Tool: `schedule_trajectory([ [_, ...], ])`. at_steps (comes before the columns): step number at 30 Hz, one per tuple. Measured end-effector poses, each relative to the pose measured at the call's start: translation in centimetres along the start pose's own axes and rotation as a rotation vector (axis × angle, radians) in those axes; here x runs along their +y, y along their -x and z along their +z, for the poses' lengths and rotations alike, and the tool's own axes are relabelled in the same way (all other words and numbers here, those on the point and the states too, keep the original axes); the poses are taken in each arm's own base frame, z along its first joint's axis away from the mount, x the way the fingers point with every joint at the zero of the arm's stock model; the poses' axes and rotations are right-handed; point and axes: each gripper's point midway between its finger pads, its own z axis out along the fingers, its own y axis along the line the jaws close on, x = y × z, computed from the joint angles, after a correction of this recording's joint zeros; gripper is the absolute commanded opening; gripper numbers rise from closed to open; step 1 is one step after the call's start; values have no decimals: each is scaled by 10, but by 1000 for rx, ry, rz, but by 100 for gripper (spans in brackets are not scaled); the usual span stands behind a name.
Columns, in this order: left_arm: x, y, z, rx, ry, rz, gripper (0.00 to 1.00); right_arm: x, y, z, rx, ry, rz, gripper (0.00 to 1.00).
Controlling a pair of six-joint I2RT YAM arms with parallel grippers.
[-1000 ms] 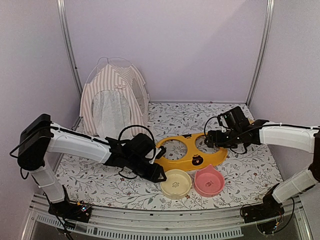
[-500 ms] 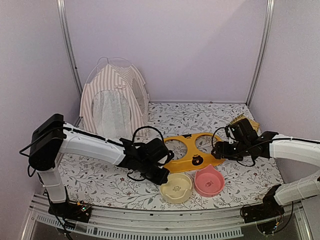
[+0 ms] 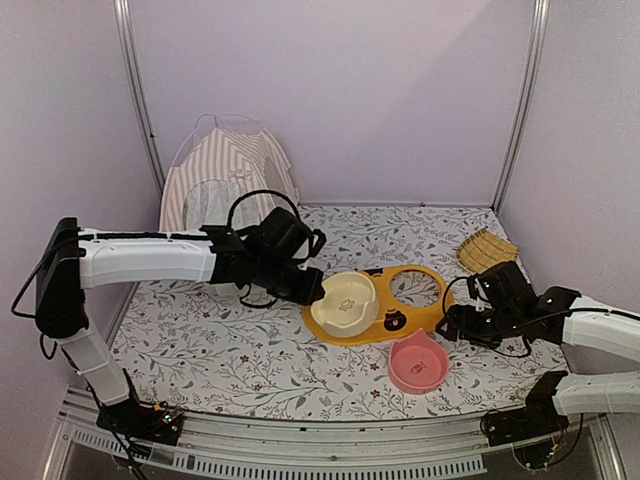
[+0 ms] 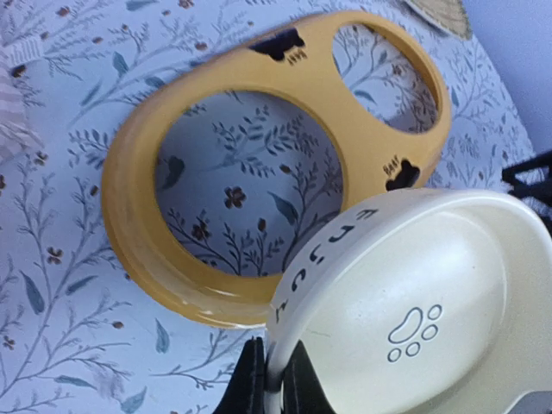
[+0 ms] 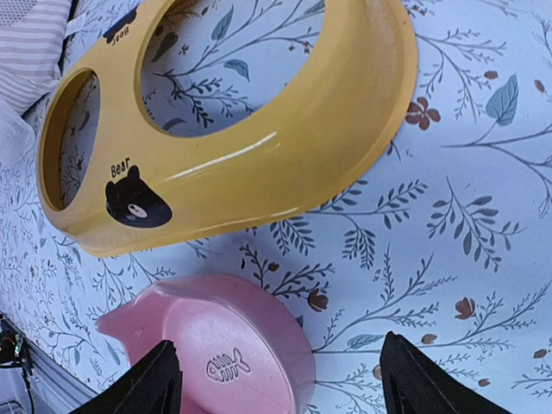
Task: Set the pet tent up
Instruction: Pick up the pet food bowl at the center of the board, then pick up the pet food bowl from the center of the board, then place the pet food bowl in the pet food container.
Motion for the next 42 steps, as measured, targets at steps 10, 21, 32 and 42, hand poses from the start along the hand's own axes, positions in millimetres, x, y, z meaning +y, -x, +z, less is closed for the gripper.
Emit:
schedule_trajectory([
  [10, 64, 112, 0, -192, 167, -20, 0, -3, -56, 14, 163, -47, -19, 70],
  [21, 90, 74, 67, -12, 214, 19, 0, -8, -69, 24, 199, -99, -6, 2],
  [32, 83, 72, 70, -12, 201, 39, 0, 2, -48, 9, 154, -119, -27, 0],
  [42, 68, 57, 88, 30, 201, 87, 0, 24, 52, -26, -85, -89, 2, 0],
])
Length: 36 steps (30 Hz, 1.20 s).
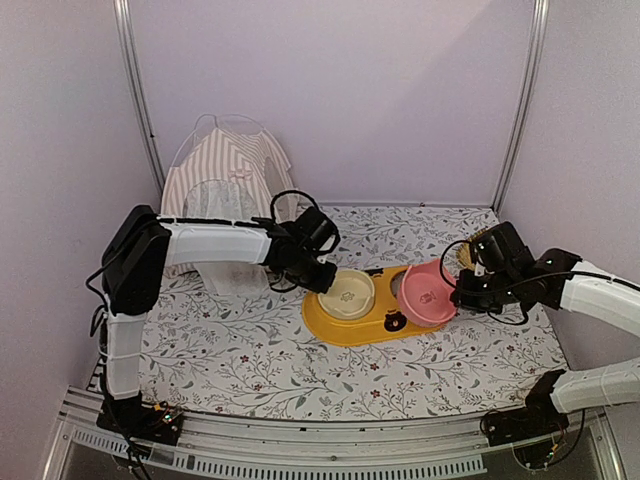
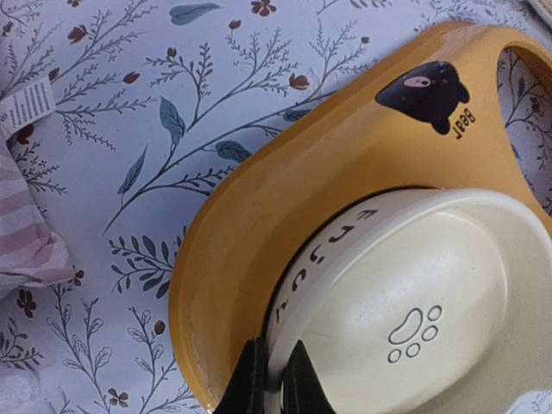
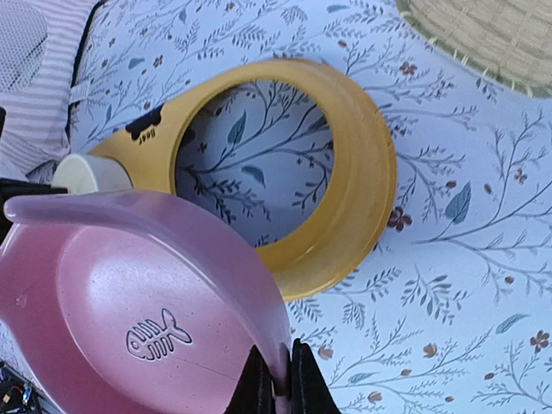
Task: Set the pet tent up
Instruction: Place the pet food bowl in the pet food container.
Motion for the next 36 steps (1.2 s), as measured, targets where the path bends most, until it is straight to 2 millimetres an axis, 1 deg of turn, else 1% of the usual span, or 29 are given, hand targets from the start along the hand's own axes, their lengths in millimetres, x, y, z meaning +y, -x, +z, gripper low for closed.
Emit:
schedule_trajectory([
  [1, 0, -3, 2, 9, 10, 5, 0, -2, 11, 0, -22, -5, 4, 0],
  [2, 1, -4, 4, 10, 15, 6, 6, -3, 20, 0, -36, -10, 4, 0],
  [3, 2, -4, 4, 9, 20, 7, 13, -5, 30, 3, -50, -19, 2, 0],
  [4, 3, -3, 3, 6, 26, 9, 25, -6, 39, 6, -61, -28, -2, 0],
  [5, 3, -3, 3, 6, 27, 14, 33, -7, 47, 11, -67, -38, -8, 0],
  [6, 2, -3, 3, 4, 29, 9, 39, -9, 54, 17, -70, -46, -13, 0],
  [8, 3, -2, 2, -1, 36, 19, 47, -12, 63, 27, -67, -58, -22, 0],
  [10, 4, 0, 0, -9, 41, 13, 51, -16, 70, 39, -59, -70, -34, 0],
  [14, 3, 8, -10, -38, 36, 9, 52, -23, 73, 62, -27, -82, -51, 1],
  [15, 2, 12, -14, -49, 31, 7, 52, -24, 71, 68, -13, -85, -57, 6],
  [18, -1, 20, -23, -75, 19, 4, 53, -26, 64, 83, 27, -89, -77, 30],
  [21, -3, 25, -29, -93, 10, 2, 53, -19, 69, 84, 16, -62, -76, 51],
  [22, -3, 26, -31, -97, 7, 2, 53, -15, 75, 83, -1, -49, -88, 55],
  [24, -4, 26, -33, -100, 2, 1, 53, -9, 83, 81, -26, -31, -90, 58],
  [27, -4, 25, -35, -102, -2, 1, 54, -5, 89, 78, -48, -19, -96, 57],
  [31, -5, 23, -44, -107, -17, -1, 54, -1, 92, 72, -62, 3, -99, 53],
  [33, -7, 25, -50, -118, -34, -6, 52, 3, 93, 71, -67, 17, -101, 52],
  [36, -14, 29, -60, -145, -77, -12, 50, 7, 86, 73, -59, 33, -110, 50],
])
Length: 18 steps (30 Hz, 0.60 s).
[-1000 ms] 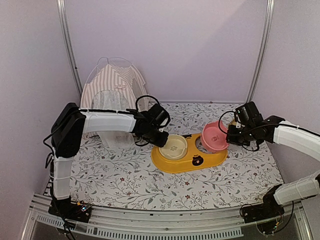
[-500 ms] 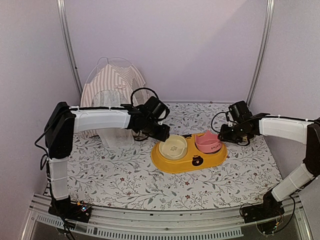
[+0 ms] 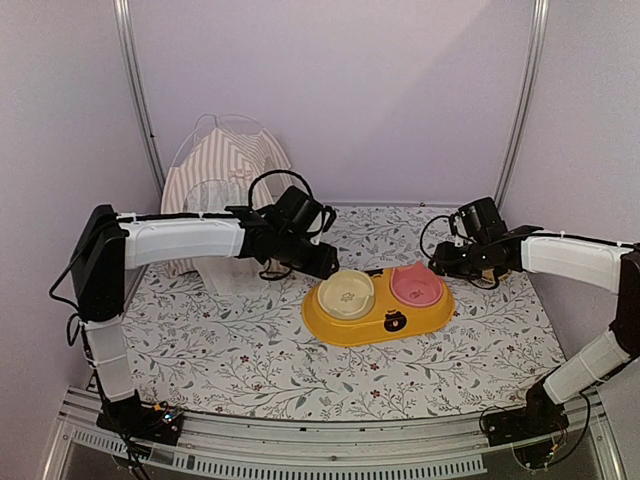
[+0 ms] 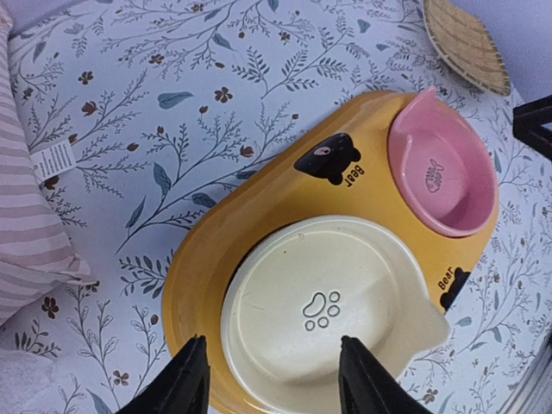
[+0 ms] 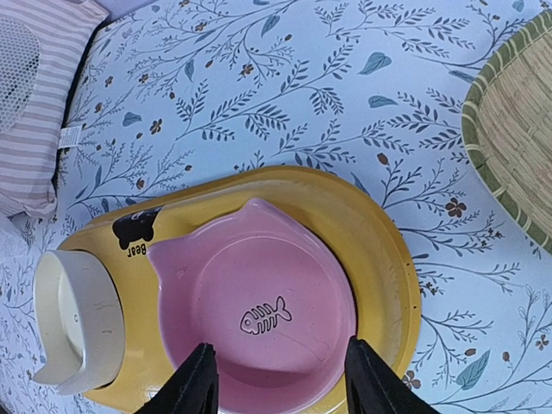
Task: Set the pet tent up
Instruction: Place the pet food bowl in the pet food container, then adjust the pet food bowl from the pet food container.
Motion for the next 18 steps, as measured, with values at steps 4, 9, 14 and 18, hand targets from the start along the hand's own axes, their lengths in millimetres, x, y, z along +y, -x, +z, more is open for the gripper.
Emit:
schedule_trajectory([
  [4, -14, 3, -1, -18, -63, -3, 49, 6, -11, 4, 23, 21, -6, 50],
  [9, -40, -6, 35, 15, -125, 20, 47, 13, -16, 11, 37, 39, -9, 49],
  [14, -45, -31, 107, 116, -67, 53, 45, 15, -20, 14, 45, 45, -6, 50],
  [18, -43, -33, 105, 110, -50, 56, 46, 15, -22, 14, 47, 46, -6, 50],
])
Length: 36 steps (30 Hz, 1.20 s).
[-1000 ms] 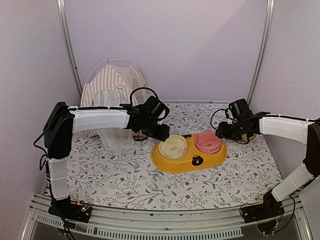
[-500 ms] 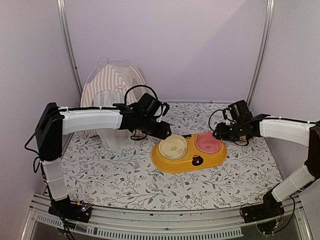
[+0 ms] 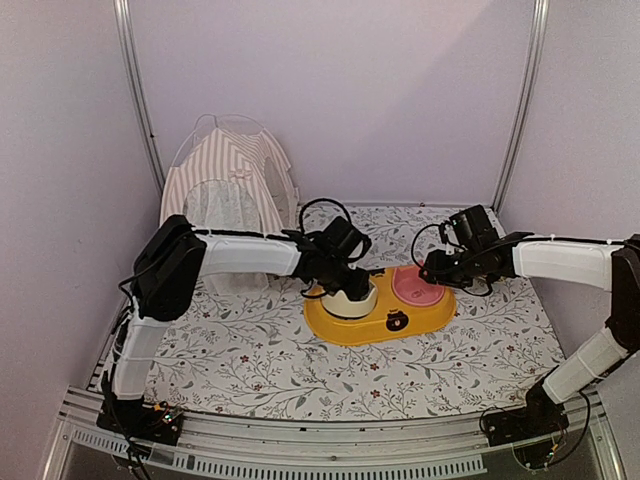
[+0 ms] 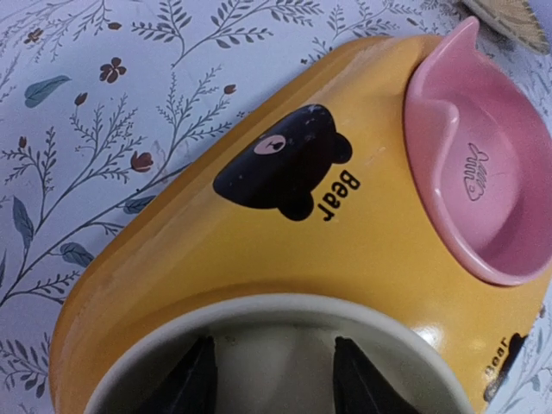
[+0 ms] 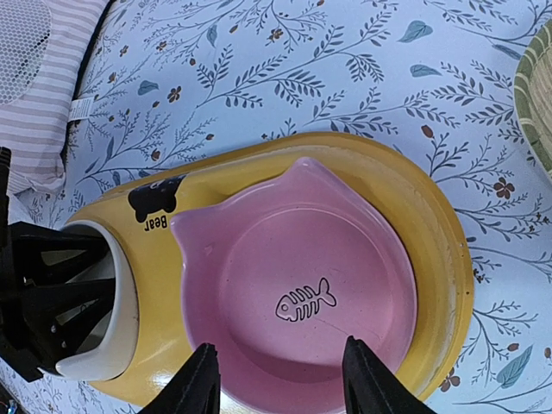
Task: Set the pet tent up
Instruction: Adjust the pet food bowl from the pet food container.
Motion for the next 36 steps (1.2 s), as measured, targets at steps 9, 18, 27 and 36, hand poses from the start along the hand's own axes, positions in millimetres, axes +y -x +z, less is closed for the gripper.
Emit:
schedule_trajectory([
  [9, 8, -4, -42, -11, 18, 8, 50, 4, -1, -1, 2, 11, -4, 51],
  [18, -25, 52, -138, -213, -88, 9, 46, 15, 5, -11, -26, 39, -18, 52],
  [27, 2, -40, -39, 36, -27, -28, 48, 18, 9, -18, -45, 55, -15, 58],
  [36, 7, -44, -33, 44, -12, -26, 54, 17, 6, -22, -48, 59, -8, 78],
])
